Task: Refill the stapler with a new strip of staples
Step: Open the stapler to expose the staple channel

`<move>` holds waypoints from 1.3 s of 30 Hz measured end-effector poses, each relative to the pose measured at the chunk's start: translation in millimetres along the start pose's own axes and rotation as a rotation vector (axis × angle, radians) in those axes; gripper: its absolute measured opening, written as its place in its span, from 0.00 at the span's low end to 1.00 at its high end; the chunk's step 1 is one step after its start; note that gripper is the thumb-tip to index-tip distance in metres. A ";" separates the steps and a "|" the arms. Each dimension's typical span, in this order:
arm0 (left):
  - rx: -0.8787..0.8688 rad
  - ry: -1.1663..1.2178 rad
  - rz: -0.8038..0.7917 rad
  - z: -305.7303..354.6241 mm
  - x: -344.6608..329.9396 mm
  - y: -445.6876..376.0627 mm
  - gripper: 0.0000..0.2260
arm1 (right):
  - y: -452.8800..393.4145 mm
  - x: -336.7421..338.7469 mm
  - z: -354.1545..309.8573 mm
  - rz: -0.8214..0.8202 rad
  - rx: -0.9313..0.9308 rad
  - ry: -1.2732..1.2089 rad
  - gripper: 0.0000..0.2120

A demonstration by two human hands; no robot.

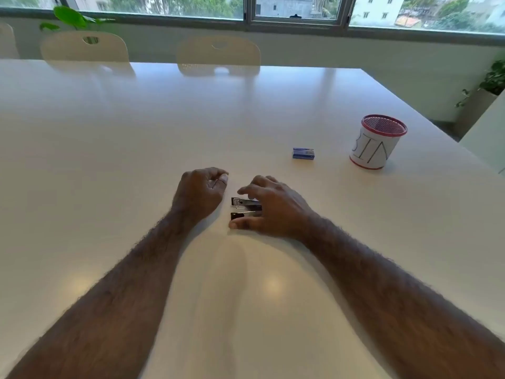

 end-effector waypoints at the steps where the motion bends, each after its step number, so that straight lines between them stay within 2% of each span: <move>1: 0.011 0.021 0.005 -2.1 1.0 -0.2 0.09 | -1.0 0.6 -2.5 0.014 0.004 0.022 0.34; 4: 0.037 0.018 -0.005 -1.5 1.2 1.6 0.10 | -4.8 -1.4 -5.4 0.056 -0.005 0.062 0.29; 6: 0.046 0.041 -0.013 -1.9 -0.8 0.8 0.10 | -8.3 -2.9 -0.9 0.069 -0.040 -0.019 0.24; 10: 0.076 0.103 -0.005 -2.9 -0.1 -1.9 0.10 | -11.9 8.2 28.2 0.172 -0.267 -0.545 0.14; 14: 0.195 0.294 -0.042 -12.5 -9.9 -2.2 0.11 | -7.9 -15.3 40.5 -0.049 -0.523 -1.242 0.17; 17: 0.270 0.459 -0.056 -13.6 -16.5 0.7 0.07 | -6.4 -24.4 38.7 -0.163 -0.572 -1.527 0.21; 25: 0.439 0.667 -0.073 -19.2 -27.8 8.9 0.07 | -4.0 -25.2 43.4 -0.169 -0.609 -1.656 0.21; 28: 0.504 0.900 -0.163 -8.8 -40.8 13.4 0.08 | -5.6 -26.0 39.7 -0.183 -0.586 -1.690 0.22; 31: 0.489 1.088 -0.336 13.1 -57.3 18.8 0.12 | -7.3 -27.6 33.7 -0.200 -0.558 -1.713 0.21; 33: 0.464 1.161 -0.397 23.6 -64.7 22.4 0.13 | -7.7 -28.8 32.7 -0.190 -0.559 -1.709 0.19; 39: 0.470 1.229 -0.392 24.0 -66.5 24.5 0.14 | -8.2 -28.5 31.1 -0.172 -0.567 -1.731 0.20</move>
Point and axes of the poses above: each hand's wrist, its own y-axis away from the middle knuckle, its own x-axis out of the back of the hand, z = x × y, the point moved 10 cm from there along -y, towards the middle knuckle, and after that the axes turned 6 degrees about y, right-handed, at the moved point
